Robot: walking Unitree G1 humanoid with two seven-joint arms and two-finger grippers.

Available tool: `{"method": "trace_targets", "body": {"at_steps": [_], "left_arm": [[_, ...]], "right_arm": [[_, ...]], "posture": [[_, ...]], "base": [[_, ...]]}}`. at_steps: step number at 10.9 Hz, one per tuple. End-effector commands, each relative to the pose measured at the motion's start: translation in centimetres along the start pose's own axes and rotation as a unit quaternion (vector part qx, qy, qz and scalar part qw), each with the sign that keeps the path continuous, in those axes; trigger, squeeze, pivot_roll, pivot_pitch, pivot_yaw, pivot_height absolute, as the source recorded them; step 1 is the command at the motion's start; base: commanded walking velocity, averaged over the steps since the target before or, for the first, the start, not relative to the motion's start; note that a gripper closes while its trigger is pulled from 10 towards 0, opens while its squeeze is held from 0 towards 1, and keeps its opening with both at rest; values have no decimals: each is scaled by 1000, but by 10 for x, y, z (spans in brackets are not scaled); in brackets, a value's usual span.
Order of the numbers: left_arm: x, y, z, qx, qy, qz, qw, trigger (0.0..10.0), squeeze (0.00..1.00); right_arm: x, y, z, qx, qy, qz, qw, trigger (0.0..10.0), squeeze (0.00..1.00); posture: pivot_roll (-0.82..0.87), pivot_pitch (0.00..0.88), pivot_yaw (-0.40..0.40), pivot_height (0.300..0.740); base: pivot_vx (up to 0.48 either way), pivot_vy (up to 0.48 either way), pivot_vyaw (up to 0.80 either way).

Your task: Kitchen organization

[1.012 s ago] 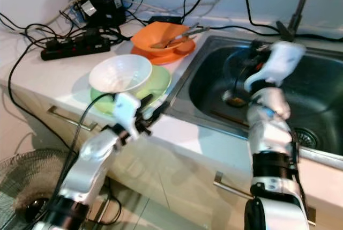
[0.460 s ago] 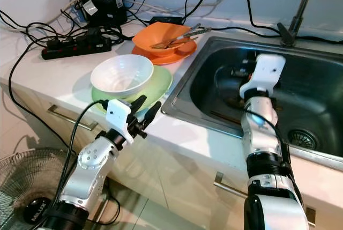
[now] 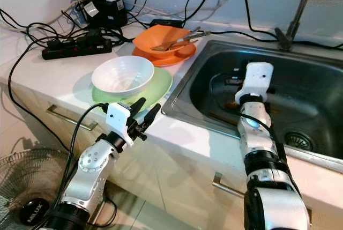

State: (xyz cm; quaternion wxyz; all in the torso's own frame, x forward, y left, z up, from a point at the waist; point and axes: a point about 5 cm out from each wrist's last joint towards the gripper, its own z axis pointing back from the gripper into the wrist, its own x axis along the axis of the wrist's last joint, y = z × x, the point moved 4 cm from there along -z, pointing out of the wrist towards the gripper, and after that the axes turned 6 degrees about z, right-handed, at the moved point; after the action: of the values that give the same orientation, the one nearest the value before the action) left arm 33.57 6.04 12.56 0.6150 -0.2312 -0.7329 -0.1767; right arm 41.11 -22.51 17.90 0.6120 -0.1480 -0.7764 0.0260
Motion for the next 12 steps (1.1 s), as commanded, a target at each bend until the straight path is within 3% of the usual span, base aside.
{"method": "trace_targets", "body": {"at_steps": [1,9,12], "left_arm": [[-5,3,2,6,10,2,1000,10000,0],[-13,-6,4,-9,21,7,1000,10000,0],[-16,-10,5,-13,27,9,1000,10000,0]], "right_arm": [[-6,10,1,20,14,2,1000,10000,0],[0,13,-22,34,86,12,996,10000,0],[-16,21,-20,57,151,39,986,10000,0]], "posture": [[78,32,81,740],[68,24,73,740],[66,18,65,740]], "base": [[0,0,0],[0,0,0],[0,0,0]]}}
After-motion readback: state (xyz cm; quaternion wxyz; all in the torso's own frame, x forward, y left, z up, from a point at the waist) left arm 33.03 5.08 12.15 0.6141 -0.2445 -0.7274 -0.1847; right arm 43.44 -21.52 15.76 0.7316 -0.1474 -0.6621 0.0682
